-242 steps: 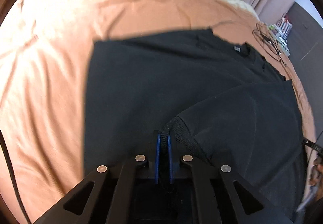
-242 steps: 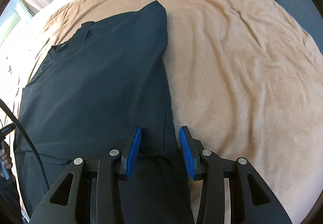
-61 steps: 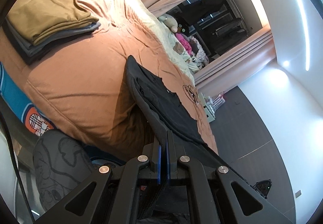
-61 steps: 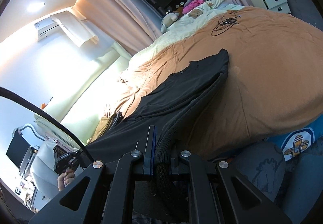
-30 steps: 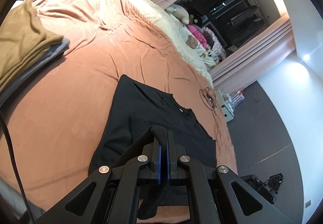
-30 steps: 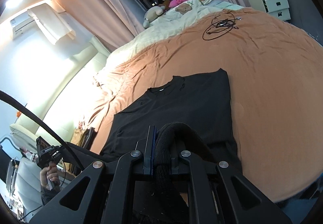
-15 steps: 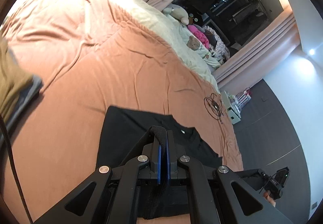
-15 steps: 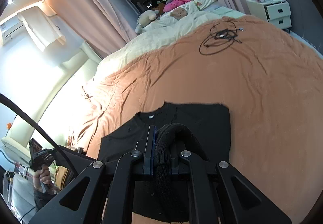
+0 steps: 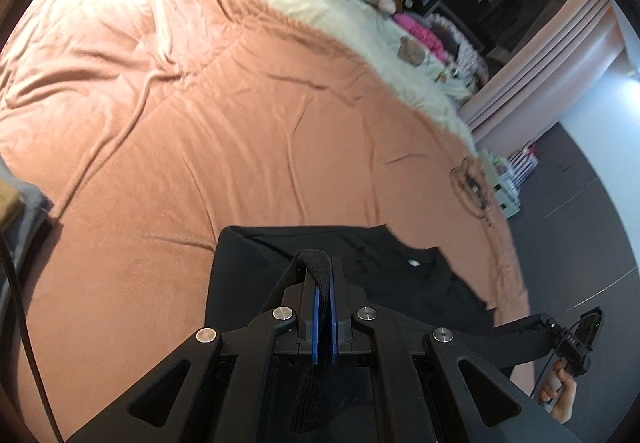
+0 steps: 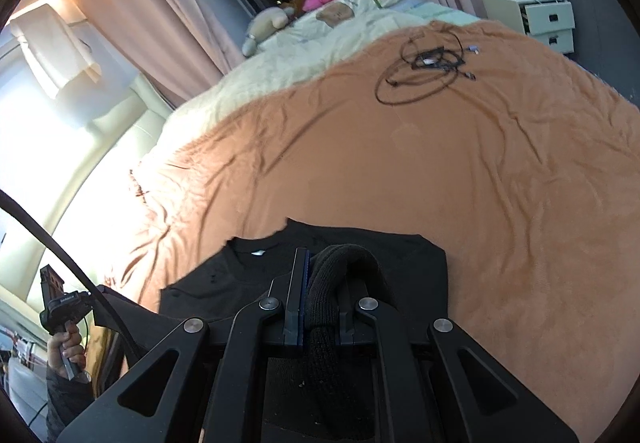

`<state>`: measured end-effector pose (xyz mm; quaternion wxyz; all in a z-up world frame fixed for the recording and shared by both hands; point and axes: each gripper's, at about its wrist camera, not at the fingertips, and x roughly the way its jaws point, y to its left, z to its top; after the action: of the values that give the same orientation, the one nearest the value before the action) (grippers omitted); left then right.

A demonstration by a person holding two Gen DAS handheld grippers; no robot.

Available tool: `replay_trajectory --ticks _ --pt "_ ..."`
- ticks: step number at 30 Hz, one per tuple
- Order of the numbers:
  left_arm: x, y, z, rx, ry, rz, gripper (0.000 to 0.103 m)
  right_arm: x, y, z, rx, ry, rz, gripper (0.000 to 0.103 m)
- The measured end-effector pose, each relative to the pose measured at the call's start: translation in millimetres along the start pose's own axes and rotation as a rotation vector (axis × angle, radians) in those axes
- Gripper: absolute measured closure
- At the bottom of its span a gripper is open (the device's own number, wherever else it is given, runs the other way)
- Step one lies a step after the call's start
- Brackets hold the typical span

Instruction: Fold small clothes

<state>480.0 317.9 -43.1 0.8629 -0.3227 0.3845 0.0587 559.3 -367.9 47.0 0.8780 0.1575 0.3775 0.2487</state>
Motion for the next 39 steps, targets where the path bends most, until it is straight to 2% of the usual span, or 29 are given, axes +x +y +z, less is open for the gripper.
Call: replay_trajectory --ticks 4,11,13,15,17,18,19,20,21,22,24,30,35,39 --pt "40.2 11.1 0.5 0.015 0.043 0.055 0.100 33.1 -8.4 1.5 0.030 0.040 -0.030 0.097" --pt "87.8 33.8 9.4 0.013 0.088 0.073 0.099 77.5 -17.7 12.6 0.050 0.078 -0.084 0.097" --pt "97.9 35.2 12.0 0.028 0.102 0.082 0.098 88.9 -18.3 17.8 0.053 0.087 -0.125 0.097" --pt "106.4 35.3 13.8 0.036 0.129 0.098 0.098 102.8 -13.2 18.0 0.042 0.124 -0.176 0.096" --pt "105.7 30.3 14.0 0.065 0.138 0.103 0.093 108.2 -3.6 19.2 0.022 0.143 -0.206 0.089" --pt "103.0 28.3 14.4 0.081 0.134 0.110 0.082 106.8 1.2 19.3 0.006 0.137 -0.216 0.068" --pt "95.7 25.1 14.5 0.105 0.119 0.120 0.059 102.0 5.9 20.1 -0.010 0.116 -0.212 0.033" --pt "89.5 23.3 14.8 0.118 0.101 0.124 0.046 94.3 10.8 21.1 -0.029 0.085 -0.205 0.020" --pt "83.0 21.7 14.8 0.132 0.080 0.126 0.032 88.5 14.1 21.9 -0.041 0.067 -0.204 0.016" --pt "73.6 19.2 14.1 0.153 0.055 0.128 0.030 83.2 16.8 22.9 -0.047 0.065 -0.198 0.016" --pt "66.7 15.0 12.5 0.189 0.060 0.150 0.030 72.1 20.4 23.0 -0.052 0.069 -0.169 0.016" --pt "70.9 -8.0 -19.7 0.408 0.171 0.238 0.029 54.9 35.4 10.4 -0.193 0.132 -0.255 0.016" --pt "96.8 -15.8 -60.4 0.547 0.297 0.303 0.029 71.5 51.1 -4.5 -0.309 0.252 -0.341 0.016" --pt "115.8 -11.5 -71.9 0.591 0.333 0.382 0.029 98.7 55.2 -13.1 -0.378 0.332 -0.437 0.016"
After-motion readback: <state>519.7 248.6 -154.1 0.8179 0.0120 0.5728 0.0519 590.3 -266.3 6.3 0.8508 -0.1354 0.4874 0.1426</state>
